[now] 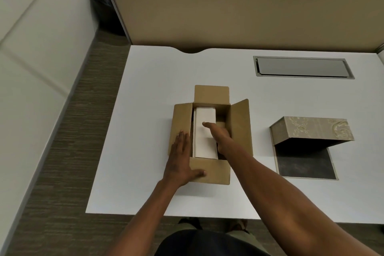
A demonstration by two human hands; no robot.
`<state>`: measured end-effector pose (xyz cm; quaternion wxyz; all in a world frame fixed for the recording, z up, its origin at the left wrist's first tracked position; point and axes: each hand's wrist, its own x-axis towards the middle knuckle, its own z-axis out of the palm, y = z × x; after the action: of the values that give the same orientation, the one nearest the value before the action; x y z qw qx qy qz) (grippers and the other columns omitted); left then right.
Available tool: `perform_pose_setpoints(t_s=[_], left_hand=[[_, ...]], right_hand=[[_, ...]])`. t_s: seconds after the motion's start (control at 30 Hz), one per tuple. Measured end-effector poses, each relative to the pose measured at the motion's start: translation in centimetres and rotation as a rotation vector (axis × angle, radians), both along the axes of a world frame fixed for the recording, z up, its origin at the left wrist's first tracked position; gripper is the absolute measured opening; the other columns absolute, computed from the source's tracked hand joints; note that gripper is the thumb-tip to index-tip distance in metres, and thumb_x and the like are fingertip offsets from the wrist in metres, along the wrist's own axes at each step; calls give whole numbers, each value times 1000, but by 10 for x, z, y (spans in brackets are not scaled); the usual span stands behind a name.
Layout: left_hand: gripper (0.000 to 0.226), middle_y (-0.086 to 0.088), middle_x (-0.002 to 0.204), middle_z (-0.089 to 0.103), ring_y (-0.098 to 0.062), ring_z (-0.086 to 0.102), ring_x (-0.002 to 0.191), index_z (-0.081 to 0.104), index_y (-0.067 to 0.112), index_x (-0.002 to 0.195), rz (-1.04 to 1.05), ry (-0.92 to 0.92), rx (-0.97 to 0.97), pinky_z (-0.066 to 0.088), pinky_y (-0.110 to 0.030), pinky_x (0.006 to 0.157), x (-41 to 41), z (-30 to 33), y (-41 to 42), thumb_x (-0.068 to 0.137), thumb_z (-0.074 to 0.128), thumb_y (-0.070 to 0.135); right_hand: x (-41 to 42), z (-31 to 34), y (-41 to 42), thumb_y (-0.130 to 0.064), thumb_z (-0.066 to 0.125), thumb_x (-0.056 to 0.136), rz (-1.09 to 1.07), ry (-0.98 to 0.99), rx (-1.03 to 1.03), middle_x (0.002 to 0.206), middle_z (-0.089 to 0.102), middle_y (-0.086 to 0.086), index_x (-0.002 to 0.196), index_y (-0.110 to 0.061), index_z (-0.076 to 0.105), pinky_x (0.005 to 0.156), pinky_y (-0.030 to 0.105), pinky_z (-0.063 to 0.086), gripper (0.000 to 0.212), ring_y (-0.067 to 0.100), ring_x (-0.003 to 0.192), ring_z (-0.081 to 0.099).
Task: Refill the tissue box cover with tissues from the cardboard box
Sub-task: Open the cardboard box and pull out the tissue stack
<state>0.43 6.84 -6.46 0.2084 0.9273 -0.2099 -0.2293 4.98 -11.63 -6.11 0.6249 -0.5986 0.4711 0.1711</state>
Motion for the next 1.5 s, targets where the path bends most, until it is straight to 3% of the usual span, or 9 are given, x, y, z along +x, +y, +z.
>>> perform_pose_setpoints(t_s=[0.1,0.23,0.43,0.57,0.93,1.1,1.23,1.3,1.5], left_hand=[[137,5,164,-35,-15,-29,153,-26,25,156,-10,-40,-67,-6,-32,127,0,11,-7,72,67,80],[111,8,172,-13,-14,-5,159,-11,28,161,18,-14,-229,12,-25,122,1,24,-29,88,65,60],[71,1,173,1,-23,11,159,-2,24,164,216,282,-253,22,-39,125,10,30,-55,108,39,41],[72,-3,174,-1,-28,12,159,-6,23,163,317,389,-203,23,-46,124,18,31,-70,107,28,52],[70,-7,172,16,-31,26,155,1,14,164,563,441,-152,32,-45,121,26,24,-89,109,29,46],[62,-8,164,33,-28,51,137,5,15,164,597,449,-150,48,-32,95,32,20,-85,111,34,27],[61,-8,159,41,-20,58,111,13,17,164,647,495,-202,44,-27,78,35,15,-79,108,38,21],[61,-9,158,43,-21,58,116,16,16,163,662,510,-207,44,-28,79,36,13,-77,108,40,21],[62,-14,156,44,-31,52,134,24,10,160,677,598,-226,49,-34,99,43,9,-80,106,45,30]], right_hand=[[0,-3,-2,-51,75,85,11,0,11,152,49,12,149,-13,45,100,43,40,81,32,135,48],[1,-4,-2,-49,74,87,16,19,-1,145,55,11,143,-12,50,99,43,45,71,26,113,52],[5,-2,-3,-46,76,84,38,78,-66,132,61,10,133,-10,58,92,42,49,63,25,105,54],[7,-2,-4,-45,76,84,74,107,-83,129,64,11,131,-8,60,99,44,52,62,28,111,61],[11,-5,-4,-61,68,82,91,140,-75,122,60,8,134,-12,56,92,42,50,72,27,107,58],[12,-8,-5,-59,69,85,96,132,-54,136,57,10,139,-13,53,87,40,43,73,25,107,51],[12,-9,-3,-58,70,86,81,93,15,147,52,9,145,-13,49,91,39,39,77,25,117,50],[12,-11,-1,-59,69,87,84,78,11,149,52,9,147,-13,48,95,39,41,78,28,129,51],[12,-17,7,-63,67,86,86,91,-106,137,61,13,140,-10,53,101,44,51,77,30,118,61]])
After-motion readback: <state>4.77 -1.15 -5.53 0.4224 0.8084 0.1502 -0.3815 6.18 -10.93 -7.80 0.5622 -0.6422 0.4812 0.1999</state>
